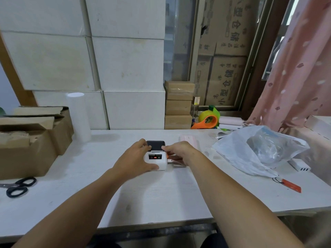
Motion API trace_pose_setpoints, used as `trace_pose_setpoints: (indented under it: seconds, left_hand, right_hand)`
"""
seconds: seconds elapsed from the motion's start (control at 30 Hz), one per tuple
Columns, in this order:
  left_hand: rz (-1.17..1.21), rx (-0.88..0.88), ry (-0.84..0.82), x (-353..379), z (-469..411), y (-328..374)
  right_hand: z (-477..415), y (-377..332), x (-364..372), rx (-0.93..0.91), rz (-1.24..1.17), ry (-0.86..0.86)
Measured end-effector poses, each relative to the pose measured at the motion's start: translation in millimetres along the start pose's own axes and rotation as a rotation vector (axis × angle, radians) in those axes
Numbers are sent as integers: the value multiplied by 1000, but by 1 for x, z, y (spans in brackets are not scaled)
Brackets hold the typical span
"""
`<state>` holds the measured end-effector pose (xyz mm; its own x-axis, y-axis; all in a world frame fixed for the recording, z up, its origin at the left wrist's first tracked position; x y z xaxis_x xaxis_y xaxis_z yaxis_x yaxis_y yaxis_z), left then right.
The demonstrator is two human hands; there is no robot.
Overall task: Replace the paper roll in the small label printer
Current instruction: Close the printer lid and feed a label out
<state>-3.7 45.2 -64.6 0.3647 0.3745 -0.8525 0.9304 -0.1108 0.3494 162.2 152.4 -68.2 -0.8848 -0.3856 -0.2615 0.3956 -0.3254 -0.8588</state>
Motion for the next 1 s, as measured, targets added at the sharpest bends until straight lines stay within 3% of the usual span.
trace_pose_setpoints:
  seconds: [0.37, 0.67, 1.0]
  left_hand:
    - [12, 12, -4, 5, 1, -4]
    - [86, -106, 29, 8, 0, 0]
    - [200, -197, 15, 12, -2, -11]
  right_hand:
    - [-12, -2, 6, -25, 54, 61]
    - [-17, -6, 7, -92, 200, 183]
    - [-9, -1, 0, -145, 202, 115]
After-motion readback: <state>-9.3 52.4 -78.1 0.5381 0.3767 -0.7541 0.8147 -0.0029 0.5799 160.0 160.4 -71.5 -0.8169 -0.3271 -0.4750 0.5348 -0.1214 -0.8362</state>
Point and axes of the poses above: each hand's wrist, its own z-axis away from the middle knuckle, its own x-axis out of the palm, y = z × x, the point moved 4 cm from there along -z, towards the middle knuckle, and after that the axes turned 3 degrees about x, right-handed, at the moved point
